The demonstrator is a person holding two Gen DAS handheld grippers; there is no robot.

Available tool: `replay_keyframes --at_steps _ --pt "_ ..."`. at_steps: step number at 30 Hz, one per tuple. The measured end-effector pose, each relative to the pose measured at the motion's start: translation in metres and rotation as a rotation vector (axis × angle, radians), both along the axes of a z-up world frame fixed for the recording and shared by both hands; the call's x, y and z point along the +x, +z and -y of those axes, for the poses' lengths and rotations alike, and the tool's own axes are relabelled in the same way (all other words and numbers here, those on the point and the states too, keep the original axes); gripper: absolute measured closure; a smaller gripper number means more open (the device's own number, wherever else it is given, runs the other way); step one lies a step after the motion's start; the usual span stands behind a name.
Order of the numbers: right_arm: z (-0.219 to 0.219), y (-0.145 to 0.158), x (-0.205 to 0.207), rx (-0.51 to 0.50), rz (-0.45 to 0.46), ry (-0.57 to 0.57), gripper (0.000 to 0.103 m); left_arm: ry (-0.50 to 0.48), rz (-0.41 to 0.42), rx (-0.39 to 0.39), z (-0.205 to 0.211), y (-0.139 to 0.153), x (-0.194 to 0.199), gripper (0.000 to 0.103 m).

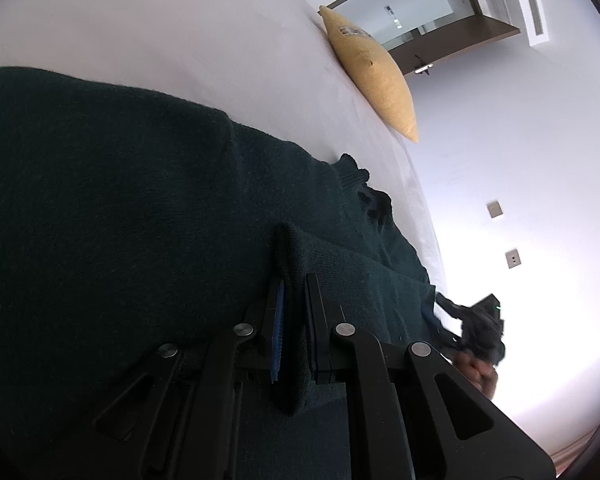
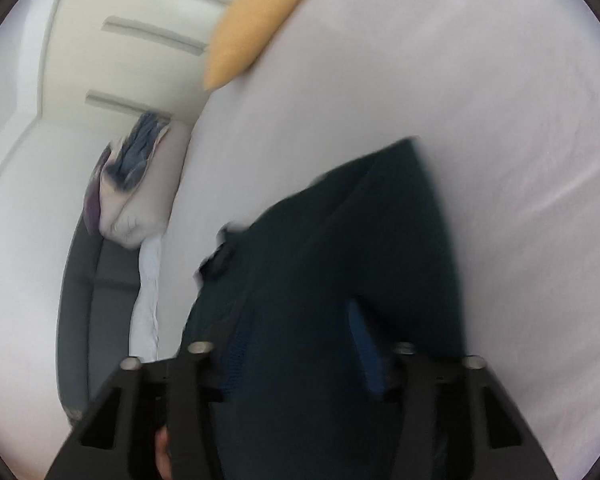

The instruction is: Fold small clothes

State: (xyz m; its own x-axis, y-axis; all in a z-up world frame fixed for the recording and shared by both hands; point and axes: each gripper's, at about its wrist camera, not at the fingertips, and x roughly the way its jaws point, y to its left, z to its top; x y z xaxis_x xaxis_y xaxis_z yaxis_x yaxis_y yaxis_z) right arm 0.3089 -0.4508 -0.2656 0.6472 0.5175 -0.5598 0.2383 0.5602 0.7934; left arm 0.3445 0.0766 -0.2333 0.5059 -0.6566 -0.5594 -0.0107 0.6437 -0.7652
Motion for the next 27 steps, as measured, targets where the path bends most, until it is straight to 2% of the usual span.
replay_keyframes --at_steps 1,2,3,4,5,6,9,11,17,19,22,27 --pt "0.013 -0.004 0.003 0.019 0.017 -0.035 0.085 0.012 -0.001 0.011 -0.004 0.005 -0.005 0.090" --pt "0.023 -0.004 0.001 0.039 0.027 -0.074 0.083 0.032 0.009 0.010 -0.012 0.012 -0.013 0.080" --pt "0.032 -0.001 -0.003 0.040 0.037 -0.121 0.078 0.051 0.023 -0.001 -0.019 0.017 -0.020 0.057" --pt "0.038 0.005 -0.010 0.026 0.049 -0.170 0.070 0.088 0.047 -0.025 -0.032 0.024 -0.033 0.042" --pt "0.041 0.015 -0.020 0.007 0.076 -0.202 0.061 0.116 0.064 -0.042 -0.042 0.029 -0.042 0.021" --pt "0.039 0.023 -0.029 -0.002 0.103 -0.209 0.059 0.159 0.084 -0.061 -0.057 0.034 -0.057 0.015" --pt "0.018 0.048 -0.062 0.004 0.194 -0.160 0.056 0.280 0.081 -0.116 -0.106 0.038 -0.098 0.015" --pt "-0.007 0.057 -0.084 0.003 0.224 -0.124 0.052 0.385 0.077 -0.149 -0.143 0.037 -0.128 0.015" --pt "-0.072 0.059 -0.134 0.048 0.219 -0.042 0.052 0.820 0.042 -0.258 -0.261 0.019 -0.229 0.015" --pt "-0.089 0.059 -0.143 0.047 0.202 -0.028 0.052 0.935 0.037 -0.335 -0.292 0.009 -0.254 0.015" --pt "-0.111 0.062 -0.147 0.047 0.184 0.004 0.052 0.998 0.025 -0.390 -0.315 0.002 -0.264 0.015" --pt "-0.145 0.074 -0.145 0.016 0.181 0.050 0.052 1.047 -0.033 -0.432 -0.328 -0.012 -0.248 0.015"
